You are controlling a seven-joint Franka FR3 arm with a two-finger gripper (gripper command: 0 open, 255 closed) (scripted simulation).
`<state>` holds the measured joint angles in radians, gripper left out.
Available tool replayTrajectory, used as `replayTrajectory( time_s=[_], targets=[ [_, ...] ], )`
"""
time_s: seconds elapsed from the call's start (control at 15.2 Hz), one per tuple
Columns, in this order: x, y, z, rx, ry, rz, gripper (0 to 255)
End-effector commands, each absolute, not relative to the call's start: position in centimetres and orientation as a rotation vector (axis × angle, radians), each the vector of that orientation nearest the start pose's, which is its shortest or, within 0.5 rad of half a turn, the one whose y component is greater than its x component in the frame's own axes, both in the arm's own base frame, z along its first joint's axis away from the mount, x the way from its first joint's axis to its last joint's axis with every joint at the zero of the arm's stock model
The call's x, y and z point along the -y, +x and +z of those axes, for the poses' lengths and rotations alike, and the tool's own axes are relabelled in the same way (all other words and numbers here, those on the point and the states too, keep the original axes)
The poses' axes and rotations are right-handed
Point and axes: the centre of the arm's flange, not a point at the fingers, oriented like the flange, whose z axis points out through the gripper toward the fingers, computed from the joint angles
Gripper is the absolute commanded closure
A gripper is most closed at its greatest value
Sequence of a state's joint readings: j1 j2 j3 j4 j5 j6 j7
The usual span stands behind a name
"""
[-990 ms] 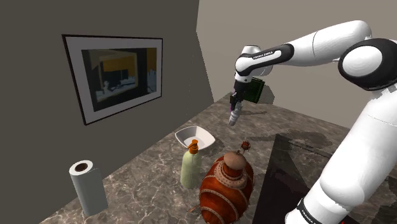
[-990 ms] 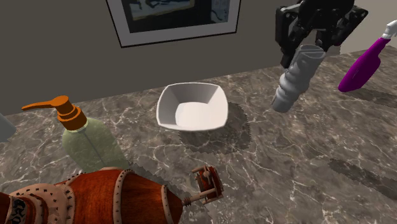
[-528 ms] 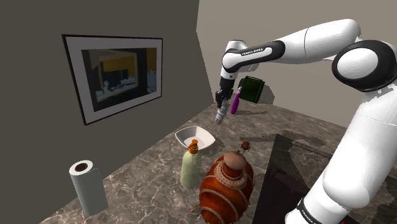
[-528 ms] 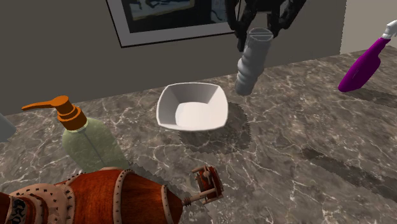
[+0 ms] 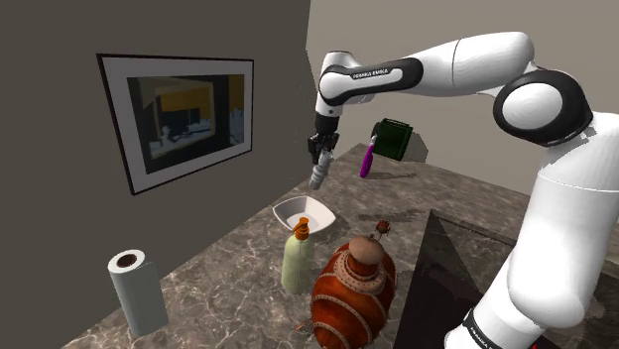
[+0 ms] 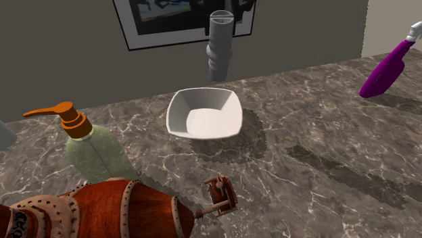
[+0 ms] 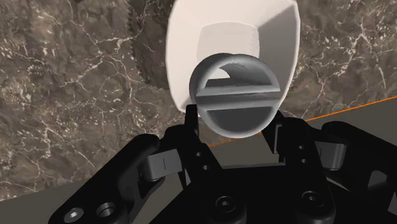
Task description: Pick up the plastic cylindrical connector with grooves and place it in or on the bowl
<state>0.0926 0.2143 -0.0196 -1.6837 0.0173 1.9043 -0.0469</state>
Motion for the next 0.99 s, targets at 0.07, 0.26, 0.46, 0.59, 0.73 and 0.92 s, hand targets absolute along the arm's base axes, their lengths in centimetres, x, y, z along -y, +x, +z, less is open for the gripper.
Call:
replayTrajectory(
  time_s=[0.07, 0.26, 0.46, 0.59, 0.73, 0.92],
  targets=[
    [-8.5, 64.1, 47.8, 0.177, -3.124, -0.01, 255],
    [-8.5, 64.1, 46.3, 0.177, -3.124, -0.01, 255],
    [-8.5, 64.1, 44.7, 0.177, -3.124, -0.01, 255],
    [-8.5, 64.1, 43.6, 0.177, -3.124, -0.01, 255],
    [-8.5, 64.1, 42.6, 0.177, -3.124, -0.01, 255],
    [-8.5, 64.1, 41.0, 0.177, -3.124, -0.01, 255]
  ],
)
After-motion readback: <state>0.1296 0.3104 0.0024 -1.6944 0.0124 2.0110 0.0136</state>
